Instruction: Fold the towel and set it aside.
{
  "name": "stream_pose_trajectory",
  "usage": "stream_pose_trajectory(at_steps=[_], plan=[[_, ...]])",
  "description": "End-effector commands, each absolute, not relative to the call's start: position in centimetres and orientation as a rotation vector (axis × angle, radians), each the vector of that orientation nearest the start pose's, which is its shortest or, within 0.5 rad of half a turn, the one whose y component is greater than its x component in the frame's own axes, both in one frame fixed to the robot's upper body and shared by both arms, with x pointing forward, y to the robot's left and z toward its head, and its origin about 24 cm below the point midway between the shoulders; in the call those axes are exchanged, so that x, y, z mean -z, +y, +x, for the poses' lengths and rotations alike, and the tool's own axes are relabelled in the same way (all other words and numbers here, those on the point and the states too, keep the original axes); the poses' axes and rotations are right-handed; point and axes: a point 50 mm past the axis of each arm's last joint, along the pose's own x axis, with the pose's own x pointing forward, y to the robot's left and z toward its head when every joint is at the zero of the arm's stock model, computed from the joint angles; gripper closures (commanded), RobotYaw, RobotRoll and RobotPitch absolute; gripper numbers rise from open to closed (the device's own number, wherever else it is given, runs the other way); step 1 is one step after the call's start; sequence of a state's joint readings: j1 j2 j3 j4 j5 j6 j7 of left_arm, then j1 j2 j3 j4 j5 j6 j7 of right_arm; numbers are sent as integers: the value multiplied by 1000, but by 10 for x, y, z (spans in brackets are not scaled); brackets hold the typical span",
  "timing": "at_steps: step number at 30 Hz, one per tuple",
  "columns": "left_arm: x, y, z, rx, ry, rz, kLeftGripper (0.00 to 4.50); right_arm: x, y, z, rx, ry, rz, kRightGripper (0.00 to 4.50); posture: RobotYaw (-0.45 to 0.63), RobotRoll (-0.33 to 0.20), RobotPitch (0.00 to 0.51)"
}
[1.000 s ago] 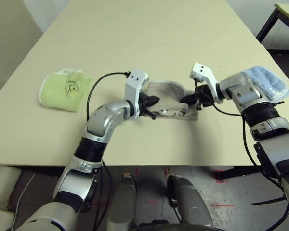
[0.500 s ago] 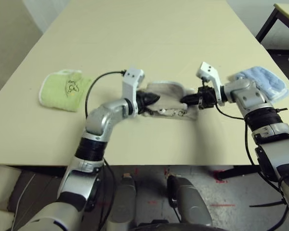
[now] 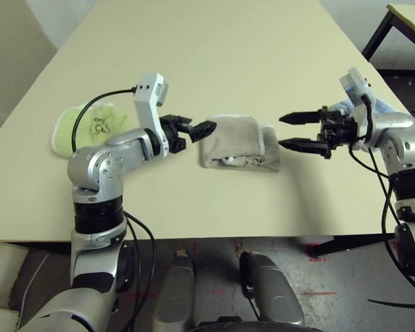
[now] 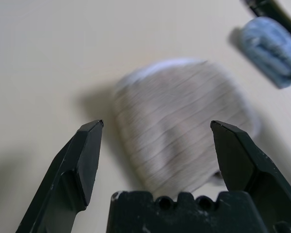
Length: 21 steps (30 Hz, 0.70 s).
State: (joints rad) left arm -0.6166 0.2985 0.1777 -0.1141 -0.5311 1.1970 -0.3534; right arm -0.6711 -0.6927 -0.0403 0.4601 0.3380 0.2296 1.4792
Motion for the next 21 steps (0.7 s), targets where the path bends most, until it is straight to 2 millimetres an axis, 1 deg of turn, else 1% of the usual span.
stream_pose_trajectory(at_steps=[1, 6, 10, 13, 17, 21], plan=[[-148, 155, 319, 570, 454, -226, 0, -177, -248, 312, -1235, 98, -261, 13, 90, 0, 114], [-139, 156, 325, 568, 501, -260, 0, -173, -253, 304, -1210, 103, -255, 13, 61, 0, 113], [-135, 149, 329, 612, 565, -339, 0, -171, -255, 299, -1203, 112, -254, 13, 53, 0, 113], [-133, 146, 331, 635, 599, -358, 0, -170, -256, 298, -1202, 120, -258, 13, 42, 0, 116], [-136, 130, 336, 704, 650, -421, 0, -165, -257, 295, -1205, 138, -274, 13, 34, 0, 119], [-134, 115, 338, 748, 701, -428, 0, -163, -255, 294, -1201, 136, -271, 13, 24, 0, 123]])
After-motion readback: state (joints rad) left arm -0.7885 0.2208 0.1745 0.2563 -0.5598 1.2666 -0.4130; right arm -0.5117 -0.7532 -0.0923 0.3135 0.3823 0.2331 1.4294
